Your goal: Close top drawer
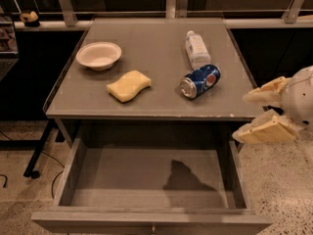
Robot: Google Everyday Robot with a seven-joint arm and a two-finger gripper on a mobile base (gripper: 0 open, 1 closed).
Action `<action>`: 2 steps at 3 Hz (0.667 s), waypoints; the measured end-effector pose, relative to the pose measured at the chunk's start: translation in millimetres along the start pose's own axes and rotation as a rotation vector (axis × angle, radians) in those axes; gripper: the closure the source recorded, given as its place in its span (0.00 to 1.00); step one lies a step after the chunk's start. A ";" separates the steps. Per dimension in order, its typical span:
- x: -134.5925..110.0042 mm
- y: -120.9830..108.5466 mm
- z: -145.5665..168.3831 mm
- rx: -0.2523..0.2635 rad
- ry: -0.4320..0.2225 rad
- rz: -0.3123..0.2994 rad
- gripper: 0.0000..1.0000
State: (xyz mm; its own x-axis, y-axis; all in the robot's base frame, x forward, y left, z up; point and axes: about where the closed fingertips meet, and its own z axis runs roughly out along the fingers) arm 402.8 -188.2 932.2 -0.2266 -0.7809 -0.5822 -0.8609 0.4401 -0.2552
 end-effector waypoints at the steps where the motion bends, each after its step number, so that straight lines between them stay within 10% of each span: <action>1: 0.0 0.0 0.0 0.000 0.000 0.000 0.65; 2: 0.0 0.0 0.0 0.000 0.000 0.000 0.89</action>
Offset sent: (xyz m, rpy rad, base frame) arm 0.0000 0.0000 0.0000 0.0000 0.0000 0.0000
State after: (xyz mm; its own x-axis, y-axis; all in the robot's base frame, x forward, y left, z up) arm 402.8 -188.2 932.2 -0.2265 -0.7808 -0.5823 -0.8609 0.4401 -0.2552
